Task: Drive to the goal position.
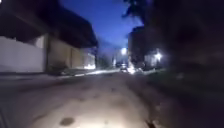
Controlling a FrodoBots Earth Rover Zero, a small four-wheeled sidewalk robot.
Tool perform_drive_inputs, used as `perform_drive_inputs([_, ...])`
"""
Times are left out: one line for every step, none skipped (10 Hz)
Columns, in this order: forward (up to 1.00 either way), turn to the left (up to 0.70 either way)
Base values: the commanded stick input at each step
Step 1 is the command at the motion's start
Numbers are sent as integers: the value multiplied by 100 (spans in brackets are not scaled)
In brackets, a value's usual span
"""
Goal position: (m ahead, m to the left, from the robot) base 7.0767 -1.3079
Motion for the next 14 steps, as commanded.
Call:
perform_drive_inputs([85,-33])
perform_drive_inputs([85,-33])
perform_drive_inputs([85,-33])
perform_drive_inputs([85,-33])
perform_drive_inputs([85,-33])
perform_drive_inputs([85,-33])
perform_drive_inputs([85,-8])
perform_drive_inputs([85,1])
perform_drive_inputs([85,1])
perform_drive_inputs([85,1])
perform_drive_inputs([85,1])
perform_drive_inputs([85,1])
perform_drive_inputs([85,1])
perform_drive_inputs([85,1])
